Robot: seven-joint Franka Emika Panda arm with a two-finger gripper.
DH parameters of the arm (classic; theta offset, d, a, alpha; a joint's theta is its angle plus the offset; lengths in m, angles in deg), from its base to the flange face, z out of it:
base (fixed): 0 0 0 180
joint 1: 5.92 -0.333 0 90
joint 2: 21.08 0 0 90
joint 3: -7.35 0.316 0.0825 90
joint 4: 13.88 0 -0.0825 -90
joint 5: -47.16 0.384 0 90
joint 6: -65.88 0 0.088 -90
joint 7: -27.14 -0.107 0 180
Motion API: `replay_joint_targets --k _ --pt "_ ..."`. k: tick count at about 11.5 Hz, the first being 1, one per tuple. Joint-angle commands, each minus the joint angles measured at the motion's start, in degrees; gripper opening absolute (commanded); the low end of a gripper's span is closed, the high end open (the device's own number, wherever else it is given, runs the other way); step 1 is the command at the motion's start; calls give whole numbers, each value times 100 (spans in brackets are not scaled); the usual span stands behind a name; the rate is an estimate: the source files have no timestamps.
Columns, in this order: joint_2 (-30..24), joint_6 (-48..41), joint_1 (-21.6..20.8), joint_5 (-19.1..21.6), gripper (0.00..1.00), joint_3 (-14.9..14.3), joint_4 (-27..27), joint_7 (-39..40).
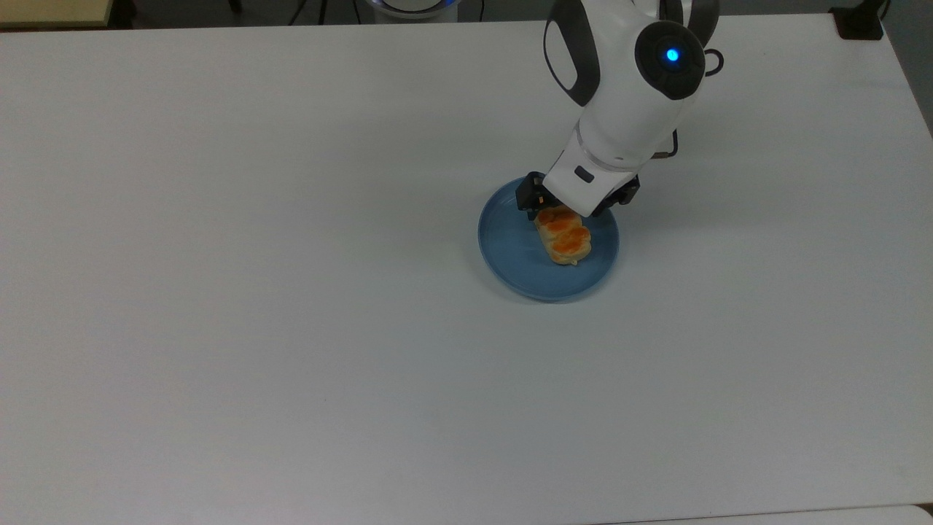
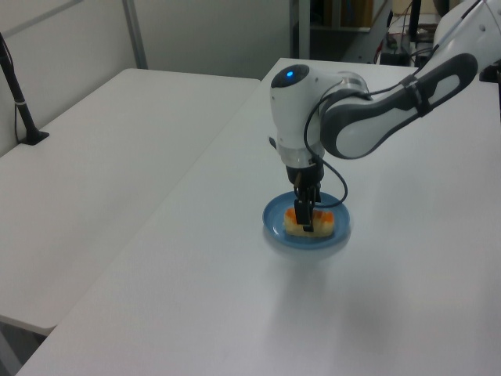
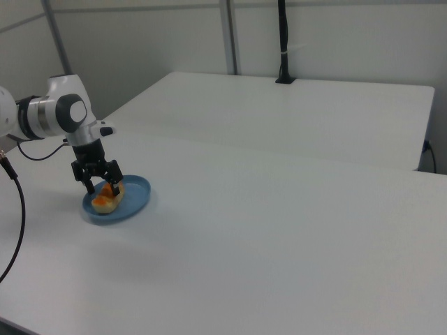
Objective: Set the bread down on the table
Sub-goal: 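Lower the gripper and close it around the bread roll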
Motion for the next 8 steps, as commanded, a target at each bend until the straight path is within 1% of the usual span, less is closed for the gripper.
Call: replay_joint_targets --k 1,3,4,5,6,8 --pt "-30 344 -140 -135 86 -98 -305 -334" --pt "-47 353 -114 -240 59 -98 -333 -238" --pt "-91 292 -88 -241 49 -98 -333 -89" --pt "-178 222 -79 -241 45 -98 -324 -44" --pt "-344 39 -44 -241 45 -98 -324 -26" --pt "-879 -479 26 -197 45 -90 -297 -17"
